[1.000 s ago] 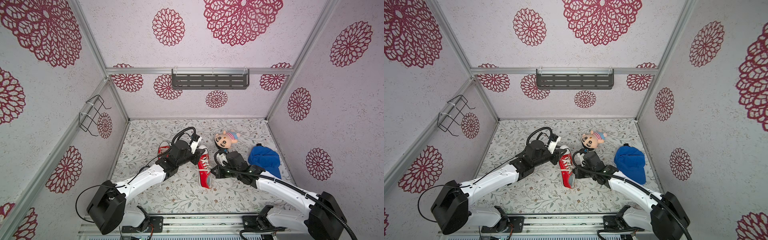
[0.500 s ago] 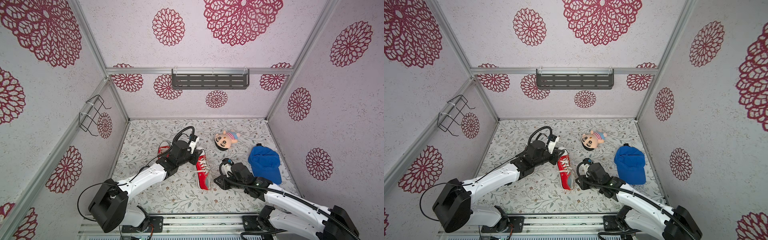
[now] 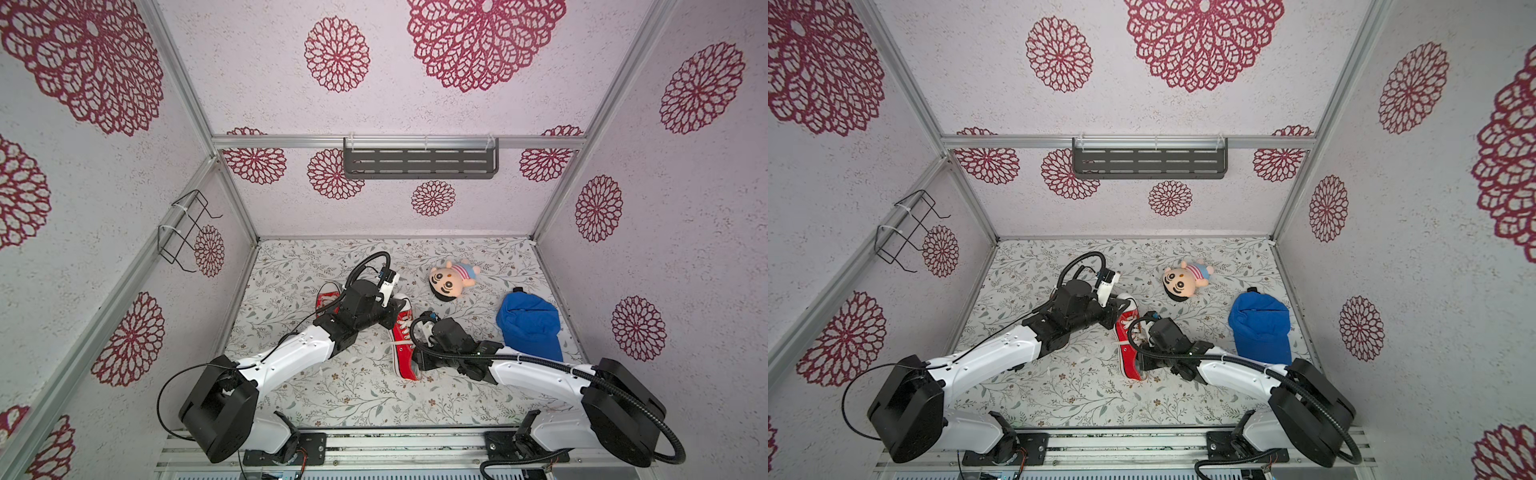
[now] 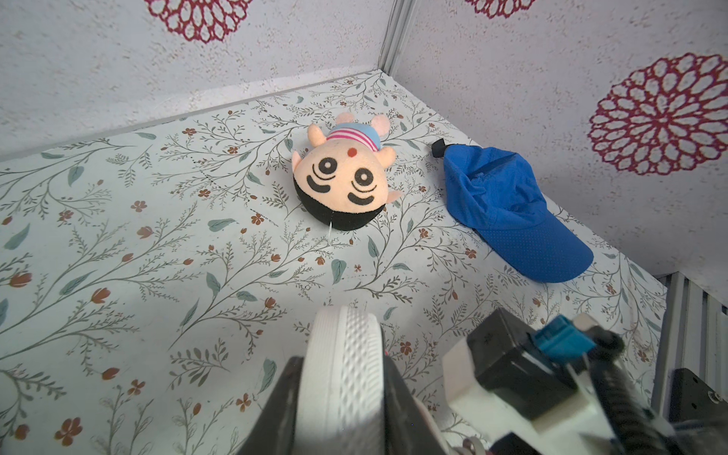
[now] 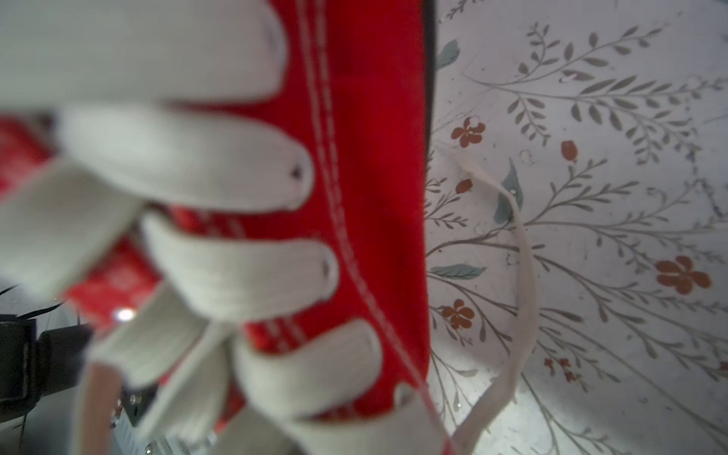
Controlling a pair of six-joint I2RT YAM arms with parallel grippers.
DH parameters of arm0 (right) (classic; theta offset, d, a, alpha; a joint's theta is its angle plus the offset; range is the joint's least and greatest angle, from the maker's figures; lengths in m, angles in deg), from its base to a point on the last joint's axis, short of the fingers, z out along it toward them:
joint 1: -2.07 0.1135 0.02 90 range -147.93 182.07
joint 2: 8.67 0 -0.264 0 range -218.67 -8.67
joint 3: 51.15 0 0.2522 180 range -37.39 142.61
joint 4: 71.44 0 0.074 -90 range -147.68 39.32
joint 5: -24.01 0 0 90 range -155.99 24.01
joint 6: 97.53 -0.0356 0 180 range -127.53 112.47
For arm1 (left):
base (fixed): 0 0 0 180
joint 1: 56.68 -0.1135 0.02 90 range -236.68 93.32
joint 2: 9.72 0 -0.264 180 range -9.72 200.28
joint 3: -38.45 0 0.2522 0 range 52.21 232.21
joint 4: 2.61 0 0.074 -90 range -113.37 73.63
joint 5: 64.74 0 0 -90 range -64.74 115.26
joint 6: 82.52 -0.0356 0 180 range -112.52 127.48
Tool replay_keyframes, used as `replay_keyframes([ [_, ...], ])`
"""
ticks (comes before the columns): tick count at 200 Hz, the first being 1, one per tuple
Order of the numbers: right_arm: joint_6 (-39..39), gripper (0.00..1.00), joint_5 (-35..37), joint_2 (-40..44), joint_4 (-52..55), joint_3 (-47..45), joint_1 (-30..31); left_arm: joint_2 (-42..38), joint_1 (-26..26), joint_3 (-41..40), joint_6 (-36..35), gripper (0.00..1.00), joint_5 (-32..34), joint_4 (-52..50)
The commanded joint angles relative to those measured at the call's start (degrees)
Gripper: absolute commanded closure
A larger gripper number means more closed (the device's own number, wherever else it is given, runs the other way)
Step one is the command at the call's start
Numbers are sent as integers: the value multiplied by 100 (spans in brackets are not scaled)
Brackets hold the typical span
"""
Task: Remove the insole from the shoe
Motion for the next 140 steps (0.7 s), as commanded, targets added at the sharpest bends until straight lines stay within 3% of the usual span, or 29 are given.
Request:
replay_keyframes([
  [1, -68, 86, 422, -108, 40, 169, -5, 16, -8, 175, -77, 100, -319, 233],
  [54, -31, 77, 473, -194, 455, 117, -250, -9, -49, 74, -160, 100, -605, 322],
  [140, 342, 76, 963, -450, 1089, 294, -392, -36, -89, 52, -160, 100, -727, 346],
])
